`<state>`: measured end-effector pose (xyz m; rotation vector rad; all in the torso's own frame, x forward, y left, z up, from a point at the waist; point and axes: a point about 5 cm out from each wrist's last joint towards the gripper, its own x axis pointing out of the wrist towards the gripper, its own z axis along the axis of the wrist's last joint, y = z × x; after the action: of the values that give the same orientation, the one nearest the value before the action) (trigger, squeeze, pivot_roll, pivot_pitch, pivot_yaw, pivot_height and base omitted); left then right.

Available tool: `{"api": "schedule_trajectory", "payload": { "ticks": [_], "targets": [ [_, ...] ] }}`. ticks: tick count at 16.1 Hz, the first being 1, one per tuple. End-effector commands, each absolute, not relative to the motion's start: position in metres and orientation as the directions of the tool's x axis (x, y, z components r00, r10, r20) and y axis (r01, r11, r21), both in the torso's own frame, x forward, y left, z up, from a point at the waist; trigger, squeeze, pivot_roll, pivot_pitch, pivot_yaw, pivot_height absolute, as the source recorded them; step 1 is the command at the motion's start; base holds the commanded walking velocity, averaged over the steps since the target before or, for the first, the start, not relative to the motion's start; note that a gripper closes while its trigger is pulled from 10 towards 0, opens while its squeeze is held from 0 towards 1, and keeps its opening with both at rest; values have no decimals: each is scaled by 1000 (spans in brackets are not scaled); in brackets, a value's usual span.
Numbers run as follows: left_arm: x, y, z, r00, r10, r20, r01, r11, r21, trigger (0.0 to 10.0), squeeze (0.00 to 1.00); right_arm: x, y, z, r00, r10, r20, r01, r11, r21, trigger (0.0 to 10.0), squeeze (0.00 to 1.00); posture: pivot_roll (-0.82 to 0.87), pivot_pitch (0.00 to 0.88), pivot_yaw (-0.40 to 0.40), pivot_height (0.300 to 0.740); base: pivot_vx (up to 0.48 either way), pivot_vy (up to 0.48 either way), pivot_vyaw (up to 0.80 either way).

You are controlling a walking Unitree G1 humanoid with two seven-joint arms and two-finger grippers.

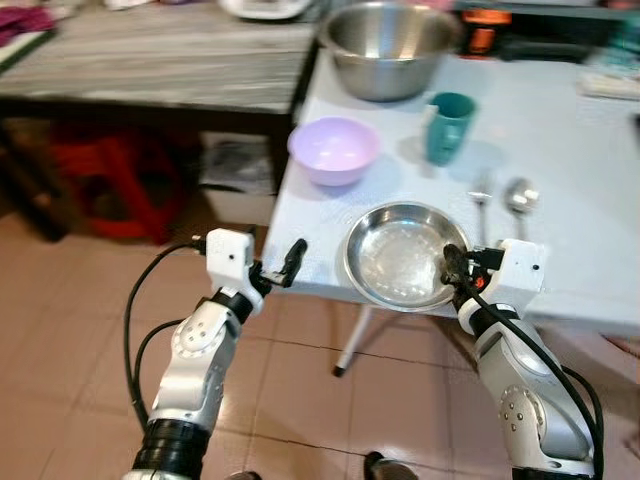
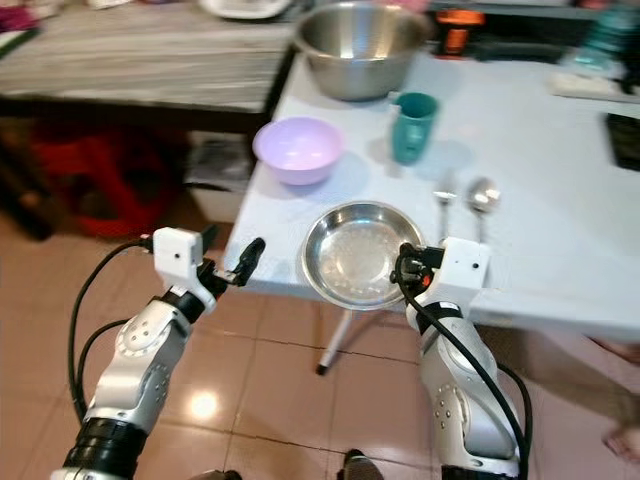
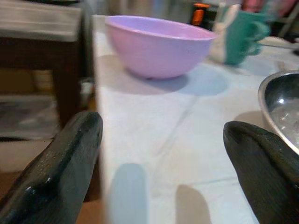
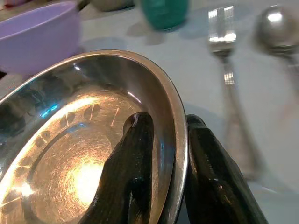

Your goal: Setting the table

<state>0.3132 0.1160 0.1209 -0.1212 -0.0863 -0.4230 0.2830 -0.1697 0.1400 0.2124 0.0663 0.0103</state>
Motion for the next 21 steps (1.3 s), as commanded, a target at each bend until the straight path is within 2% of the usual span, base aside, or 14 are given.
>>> {"api": "schedule_trajectory", "payload": {
  "ticks": [1,6,18,21],
  "targets": [
    [312,118,117,913,-396,96,405,908,-105,10000,0,281,-168,141,998,18,-52,-7,978,210,10000,0,-118,144,37,740,0,311,-763],
    [313,119,116,917,-387,93,396,912,-108,10000,0,280,-165,140,999,27,-42,-18,979,205,10000,0,-114,145,35,740,0,315,-671],
    [314,113,116,918,-385,93,394,911,-118,10000,0,281,-161,151,997,55,49,-62,984,169,10000,0,-119,140,43,740,0,324,0],
    [314,111,115,918,-386,91,395,911,-119,10000,0,281,-162,151,997,53,54,-62,983,174,10000,0,-118,141,44,740,0,326,590]
  ]
}}
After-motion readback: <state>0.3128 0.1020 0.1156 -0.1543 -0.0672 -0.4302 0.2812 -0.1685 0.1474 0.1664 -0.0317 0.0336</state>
